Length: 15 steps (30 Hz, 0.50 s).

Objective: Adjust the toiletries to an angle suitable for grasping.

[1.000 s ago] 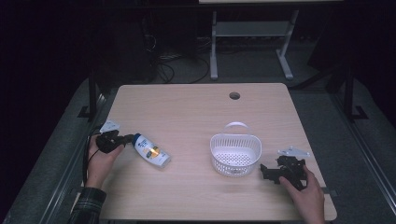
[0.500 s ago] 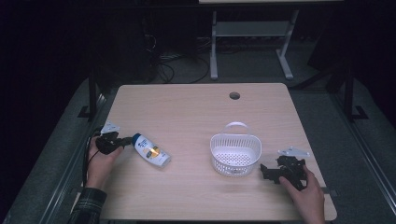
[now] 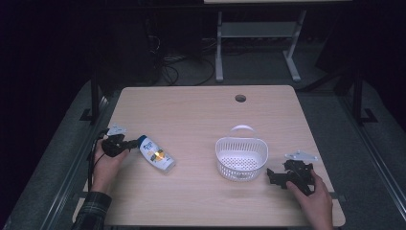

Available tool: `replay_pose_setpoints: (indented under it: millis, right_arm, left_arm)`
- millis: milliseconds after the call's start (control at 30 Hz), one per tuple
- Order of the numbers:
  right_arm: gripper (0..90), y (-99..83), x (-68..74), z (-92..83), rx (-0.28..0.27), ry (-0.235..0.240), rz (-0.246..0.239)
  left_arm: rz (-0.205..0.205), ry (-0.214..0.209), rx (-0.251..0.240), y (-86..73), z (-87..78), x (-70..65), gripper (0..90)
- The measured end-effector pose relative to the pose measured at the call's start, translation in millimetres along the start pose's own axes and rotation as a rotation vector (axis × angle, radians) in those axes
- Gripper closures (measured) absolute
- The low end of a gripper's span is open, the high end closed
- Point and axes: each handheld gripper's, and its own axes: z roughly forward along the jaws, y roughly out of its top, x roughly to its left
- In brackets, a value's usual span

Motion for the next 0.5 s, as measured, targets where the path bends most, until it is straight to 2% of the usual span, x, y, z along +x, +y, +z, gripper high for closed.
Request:
replay_pose_setpoints:
  millis: [500]
  right_arm:
    - [0.0,0.0,0.0,0.0,0.000,0.000,0.000]
  left_arm:
    - [0.002,-0.017,-0.003,8.8,14.5,-6.4,90.0]
